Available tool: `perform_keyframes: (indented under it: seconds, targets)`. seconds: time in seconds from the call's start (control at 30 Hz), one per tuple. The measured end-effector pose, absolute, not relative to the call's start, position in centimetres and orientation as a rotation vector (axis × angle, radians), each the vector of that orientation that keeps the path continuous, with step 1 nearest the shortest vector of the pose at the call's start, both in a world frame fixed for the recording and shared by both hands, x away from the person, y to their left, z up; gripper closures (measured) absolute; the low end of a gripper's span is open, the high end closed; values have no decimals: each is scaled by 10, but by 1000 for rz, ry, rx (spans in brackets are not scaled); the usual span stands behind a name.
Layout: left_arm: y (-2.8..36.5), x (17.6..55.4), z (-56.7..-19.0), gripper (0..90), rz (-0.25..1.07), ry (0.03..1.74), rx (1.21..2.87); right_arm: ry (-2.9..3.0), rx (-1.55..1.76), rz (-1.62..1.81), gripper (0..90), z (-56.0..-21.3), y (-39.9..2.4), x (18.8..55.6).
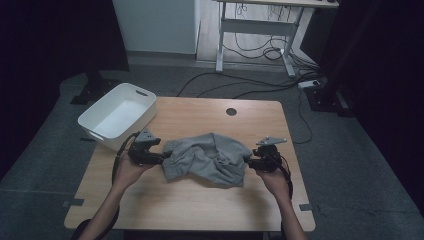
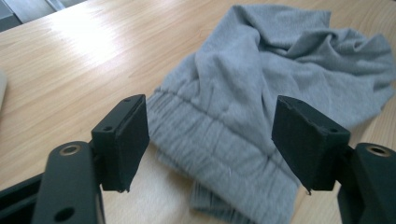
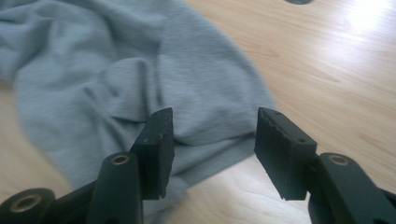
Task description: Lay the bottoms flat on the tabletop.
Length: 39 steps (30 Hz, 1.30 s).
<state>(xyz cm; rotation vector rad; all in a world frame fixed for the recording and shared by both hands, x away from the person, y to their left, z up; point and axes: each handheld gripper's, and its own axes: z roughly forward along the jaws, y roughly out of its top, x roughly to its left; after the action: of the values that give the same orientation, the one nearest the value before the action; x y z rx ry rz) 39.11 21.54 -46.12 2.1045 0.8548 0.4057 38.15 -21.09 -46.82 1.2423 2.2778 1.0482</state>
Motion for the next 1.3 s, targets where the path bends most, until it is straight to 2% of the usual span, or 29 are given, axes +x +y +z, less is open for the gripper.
perform_keyframes:
  seconds: [0.27, 0.47, 0.53, 0.63, 0.7, 0.8, 0.93, 1.3]
  targets:
    - [225, 366, -488, 200, 362, 865, 2135, 2384, 1154, 1106, 428, -479, -182, 374]
    - [223, 352, -513, 185, 316, 843, 2196, 2460, 1108, 1068, 430, -497, -167, 371]
    - [220, 352, -520, 187, 290, 841, 2212, 2479, 1116, 1056, 460, -504, -165, 370]
    - [212, 353, -526, 216, 294, 840, 2243, 2508, 1116, 1017, 576, -511, -164, 368]
    - [206, 353, -529, 262, 306, 840, 2266, 2515, 1116, 992, 662, -514, -164, 366]
    - [199, 354, -532, 435, 332, 835, 2298, 2513, 1125, 995, 765, -514, -167, 363]
    - [197, 354, -526, 839, 273, 790, 2270, 2466, 1114, 1031, 850, -505, -176, 359]
    - [224, 353, -435, 870, 396, 721, 2023, 2259, 1142, 1097, 879, -450, -221, 348]
